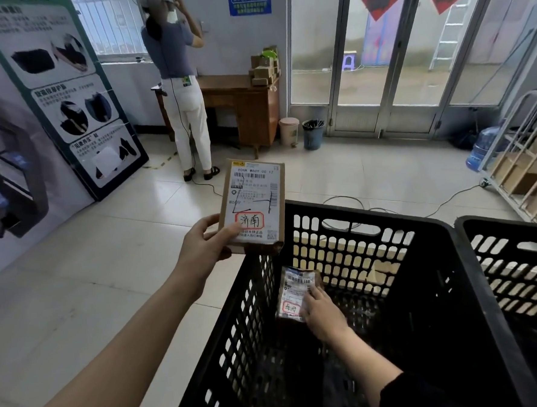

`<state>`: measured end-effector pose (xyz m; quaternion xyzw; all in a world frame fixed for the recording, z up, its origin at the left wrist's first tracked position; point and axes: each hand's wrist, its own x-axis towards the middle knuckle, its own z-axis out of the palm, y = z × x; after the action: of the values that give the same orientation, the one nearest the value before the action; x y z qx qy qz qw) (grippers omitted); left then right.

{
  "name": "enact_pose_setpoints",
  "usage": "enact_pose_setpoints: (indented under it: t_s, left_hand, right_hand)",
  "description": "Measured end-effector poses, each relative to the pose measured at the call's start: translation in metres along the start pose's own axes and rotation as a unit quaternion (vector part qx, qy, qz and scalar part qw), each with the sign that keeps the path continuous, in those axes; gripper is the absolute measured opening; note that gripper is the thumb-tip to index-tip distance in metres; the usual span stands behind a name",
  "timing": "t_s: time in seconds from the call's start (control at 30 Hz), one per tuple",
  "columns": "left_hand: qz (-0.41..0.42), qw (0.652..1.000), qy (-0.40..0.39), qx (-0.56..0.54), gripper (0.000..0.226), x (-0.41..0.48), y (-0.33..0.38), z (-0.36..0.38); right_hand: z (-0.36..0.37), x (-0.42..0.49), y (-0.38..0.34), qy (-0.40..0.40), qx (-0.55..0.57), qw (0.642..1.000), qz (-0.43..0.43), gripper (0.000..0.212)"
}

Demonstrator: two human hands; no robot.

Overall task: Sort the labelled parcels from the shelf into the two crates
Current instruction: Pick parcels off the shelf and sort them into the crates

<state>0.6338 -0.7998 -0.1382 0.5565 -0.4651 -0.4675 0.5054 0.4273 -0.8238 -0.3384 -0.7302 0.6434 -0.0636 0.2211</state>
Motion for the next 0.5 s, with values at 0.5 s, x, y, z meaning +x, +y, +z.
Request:
enact_pose_setpoints:
  t_s: [0.5]
  left_hand:
    - [0.009,0.998,-0.026,-0.056,0.040,-0.043,0.023,0.034]
  right_hand:
    - [-0.166,-0.058,-0.054,0.118,0.332,0.935,-0.036,0.024]
